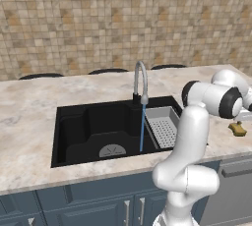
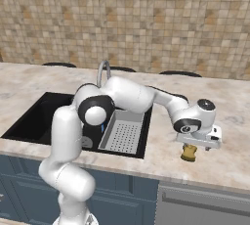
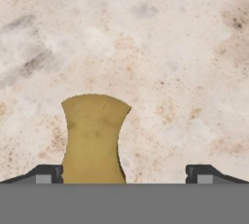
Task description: Soak the sponge with water for a few seconds and then drop it inside the sink.
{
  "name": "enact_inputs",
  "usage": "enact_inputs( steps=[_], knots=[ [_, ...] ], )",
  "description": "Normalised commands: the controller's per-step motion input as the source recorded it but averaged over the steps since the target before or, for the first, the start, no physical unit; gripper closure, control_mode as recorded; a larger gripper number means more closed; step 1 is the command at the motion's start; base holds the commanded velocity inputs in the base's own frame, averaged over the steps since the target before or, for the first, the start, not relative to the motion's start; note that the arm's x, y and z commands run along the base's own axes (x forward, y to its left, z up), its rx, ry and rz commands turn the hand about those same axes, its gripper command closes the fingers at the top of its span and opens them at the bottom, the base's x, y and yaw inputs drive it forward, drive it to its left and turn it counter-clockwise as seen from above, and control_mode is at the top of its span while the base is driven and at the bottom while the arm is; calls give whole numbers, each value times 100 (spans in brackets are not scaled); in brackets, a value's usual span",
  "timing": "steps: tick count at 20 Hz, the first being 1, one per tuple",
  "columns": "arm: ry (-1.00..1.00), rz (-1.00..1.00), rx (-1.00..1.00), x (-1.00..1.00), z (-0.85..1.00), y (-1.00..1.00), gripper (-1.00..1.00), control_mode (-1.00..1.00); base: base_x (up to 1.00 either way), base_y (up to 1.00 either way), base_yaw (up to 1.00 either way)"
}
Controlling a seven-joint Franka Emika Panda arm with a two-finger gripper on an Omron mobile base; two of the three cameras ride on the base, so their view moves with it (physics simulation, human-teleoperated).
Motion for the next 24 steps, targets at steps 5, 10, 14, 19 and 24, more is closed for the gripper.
enact_inputs(
  steps=[5,10,14,19,24],
  knots=[
    [0,0,0,0,0,1,-100,-100,0,0,0],
    [0,0,0,0,0,7,-100,-100,0,0,0],
    [0,0,0,0,0,25,-100,-100,0,0,0],
    [0,0,0,0,0,33,-100,-100,0,0,0],
    [0,0,0,0,0,15,-100,-100,0,0,0]
  ],
)
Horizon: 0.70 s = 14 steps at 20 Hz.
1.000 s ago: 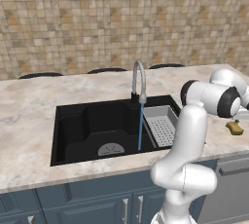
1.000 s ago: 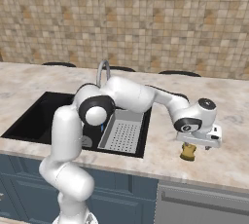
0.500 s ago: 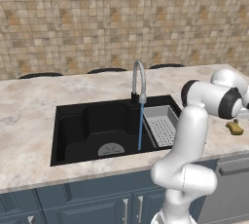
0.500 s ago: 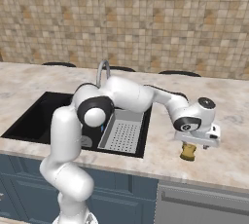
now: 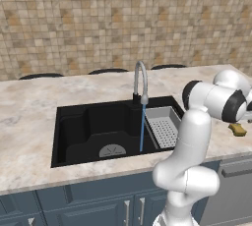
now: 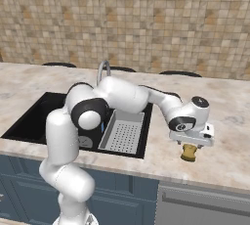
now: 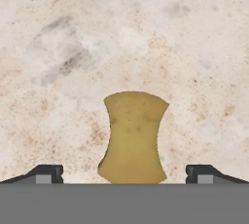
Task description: Soak the sponge with water for a few seconds and then drop it inside the sink.
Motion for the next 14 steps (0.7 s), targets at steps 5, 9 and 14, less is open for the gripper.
enact_inputs(
  steps=[5,9,14],
  knots=[
    [0,0,0,2,-6,-3,-100,-100,0,0,0],
    [0,0,0,4,-15,-11,-100,-100,0,0,0],
    [0,0,0,2,-8,-3,-100,-100,0,0,0]
  ],
)
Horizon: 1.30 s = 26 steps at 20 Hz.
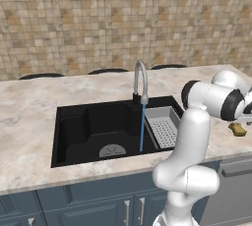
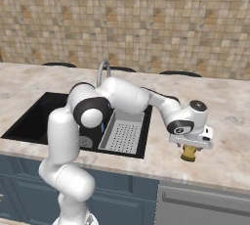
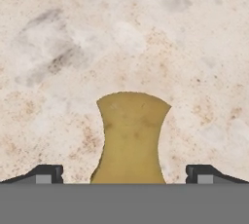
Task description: Soak the sponge with water for a few seconds and then drop it inside the sink.
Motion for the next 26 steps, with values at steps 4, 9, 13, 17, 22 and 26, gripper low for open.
enact_inputs(
  steps=[4,9,13,17,22,26],
  knots=[
    [0,0,0,0,-5,0,-100,-100,0,0,0],
    [0,0,0,0,-18,0,-100,-100,0,0,0],
    [0,0,0,0,-17,0,-100,-100,0,0,0],
    [0,0,0,0,-13,0,-100,-100,0,0,0],
    [0,0,0,6,-11,0,-100,-100,0,0,0],
    [0,0,0,4,-12,0,-100,-100,0,0,0]
  ],
)
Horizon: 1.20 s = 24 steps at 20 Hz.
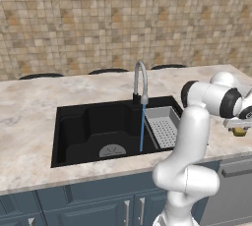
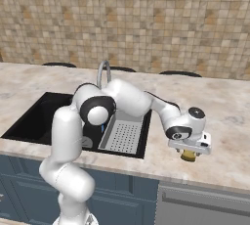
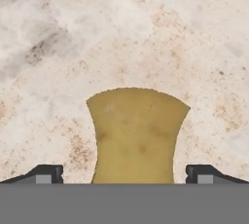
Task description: Soak the sponge with water for a few seconds and then drop it inside the sink.
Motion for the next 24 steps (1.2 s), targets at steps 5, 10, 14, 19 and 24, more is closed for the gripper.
enact_inputs(
  steps=[5,10,14,19,24],
  knots=[
    [0,0,0,17,-16,-2,-100,-100,0,0,0],
    [0,0,0,23,-14,-7,-100,-100,0,0,0],
    [0,0,0,10,-13,-4,-100,-100,0,0,0],
    [0,0,0,0,0,0,-100,-100,0,0,0],
    [0,0,0,0,0,0,-100,-100,0,0,0]
  ],
)
